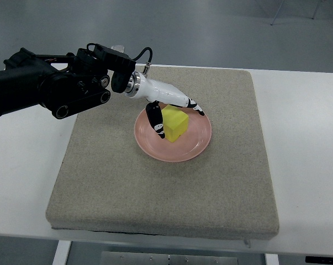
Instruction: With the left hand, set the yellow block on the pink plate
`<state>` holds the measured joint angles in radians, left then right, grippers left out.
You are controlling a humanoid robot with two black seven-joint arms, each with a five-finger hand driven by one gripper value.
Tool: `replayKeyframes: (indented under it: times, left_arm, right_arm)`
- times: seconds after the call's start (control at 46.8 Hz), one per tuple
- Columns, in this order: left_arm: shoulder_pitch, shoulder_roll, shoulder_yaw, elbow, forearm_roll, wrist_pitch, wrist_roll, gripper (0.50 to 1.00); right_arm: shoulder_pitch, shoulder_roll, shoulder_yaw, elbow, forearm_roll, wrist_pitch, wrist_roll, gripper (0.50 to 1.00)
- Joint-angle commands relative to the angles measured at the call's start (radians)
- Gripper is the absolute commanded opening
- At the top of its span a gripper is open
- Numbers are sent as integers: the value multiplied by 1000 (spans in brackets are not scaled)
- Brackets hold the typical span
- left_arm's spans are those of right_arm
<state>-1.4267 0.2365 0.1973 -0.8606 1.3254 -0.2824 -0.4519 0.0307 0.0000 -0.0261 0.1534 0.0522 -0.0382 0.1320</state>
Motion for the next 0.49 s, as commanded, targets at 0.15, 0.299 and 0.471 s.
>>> replayKeyframes:
  times: [0.15, 0.299, 0.471]
  left_arm:
    - [-28, 32, -113, -11, -2, -5, -1, 990]
    - [-28, 64, -148, 40, 0, -6, 1, 988]
    - [5, 61, -145, 175, -2, 25, -1, 977]
  right_arm:
    - [0, 0, 0, 0, 0, 0, 1, 924]
    - [0, 0, 0, 0, 0, 0, 0, 924]
    - [0, 0, 0, 0, 0, 0, 0, 924]
